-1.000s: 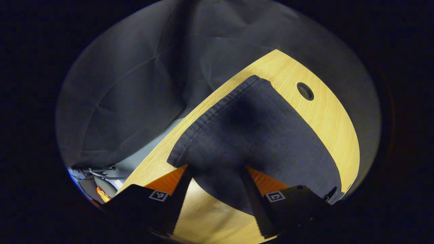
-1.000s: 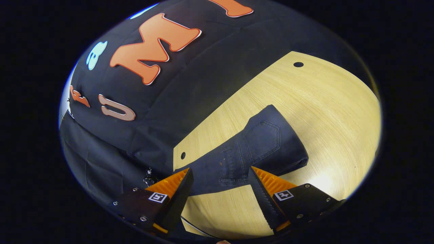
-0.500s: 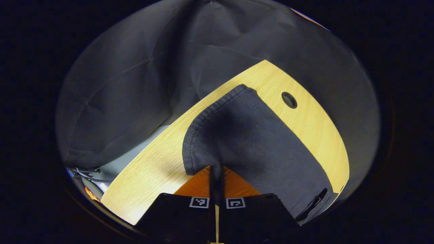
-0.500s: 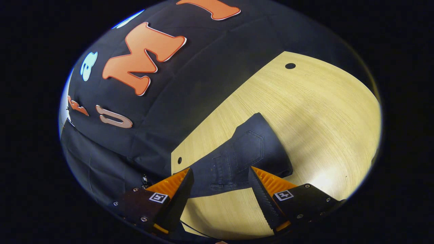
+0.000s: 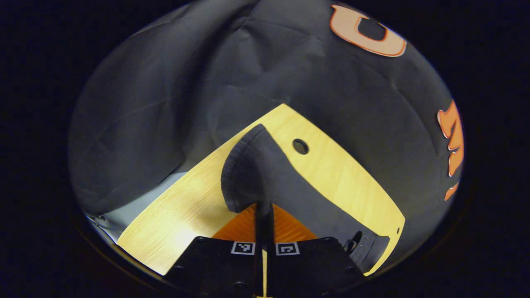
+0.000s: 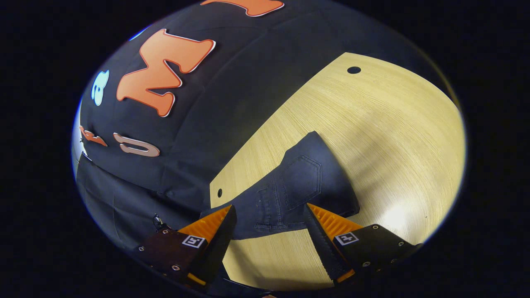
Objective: Grasp the waist and the cuffs of the jeans and fold them to make the two legs overlap; first hold the waist and fold one-third of the jeans toward the cuffs, then hold the cuffs and fold the remaining one-third in the same direction to finish folding.
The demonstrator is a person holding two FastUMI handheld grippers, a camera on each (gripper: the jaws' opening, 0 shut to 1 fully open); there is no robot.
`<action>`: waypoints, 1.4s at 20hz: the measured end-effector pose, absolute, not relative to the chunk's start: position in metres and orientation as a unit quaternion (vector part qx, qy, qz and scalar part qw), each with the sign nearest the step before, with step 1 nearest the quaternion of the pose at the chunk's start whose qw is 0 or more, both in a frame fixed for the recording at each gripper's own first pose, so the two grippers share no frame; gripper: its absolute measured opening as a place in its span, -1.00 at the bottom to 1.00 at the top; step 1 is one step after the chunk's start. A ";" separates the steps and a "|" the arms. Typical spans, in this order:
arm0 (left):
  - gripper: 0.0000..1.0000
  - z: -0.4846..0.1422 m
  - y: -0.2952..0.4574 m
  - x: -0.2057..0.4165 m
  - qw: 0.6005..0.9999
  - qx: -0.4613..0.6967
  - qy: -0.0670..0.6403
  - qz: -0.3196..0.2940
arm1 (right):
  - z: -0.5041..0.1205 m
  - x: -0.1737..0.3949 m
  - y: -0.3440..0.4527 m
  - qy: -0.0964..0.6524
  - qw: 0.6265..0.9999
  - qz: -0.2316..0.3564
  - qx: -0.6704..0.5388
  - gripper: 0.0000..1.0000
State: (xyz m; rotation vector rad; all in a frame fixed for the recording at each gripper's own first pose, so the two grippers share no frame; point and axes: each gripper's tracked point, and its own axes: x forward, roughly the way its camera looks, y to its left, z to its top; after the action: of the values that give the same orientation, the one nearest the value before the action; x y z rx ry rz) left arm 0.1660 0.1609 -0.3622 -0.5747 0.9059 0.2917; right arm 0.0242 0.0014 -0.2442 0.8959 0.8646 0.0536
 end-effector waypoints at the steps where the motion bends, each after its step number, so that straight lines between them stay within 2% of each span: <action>1: -0.92 -0.353 0.153 0.169 0.854 -0.271 0.427 0.123 | -0.244 0.024 0.000 0.406 0.810 0.027 0.421 0.97; 17: -0.92 -0.207 0.014 0.168 0.911 -0.219 0.347 -0.029 | -0.244 0.029 -0.028 0.396 0.815 0.031 0.421 0.96; 28: -0.93 -0.182 -0.130 0.159 0.902 -0.202 0.357 -0.132 | -0.237 0.026 -0.061 0.386 0.825 0.035 0.412 0.96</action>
State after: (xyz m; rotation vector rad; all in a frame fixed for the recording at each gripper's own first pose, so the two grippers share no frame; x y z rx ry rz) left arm 0.1586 -0.1298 -0.1818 -0.4187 0.7391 -0.2729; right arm 0.0259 -0.0613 -0.2371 0.8747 0.8200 0.0743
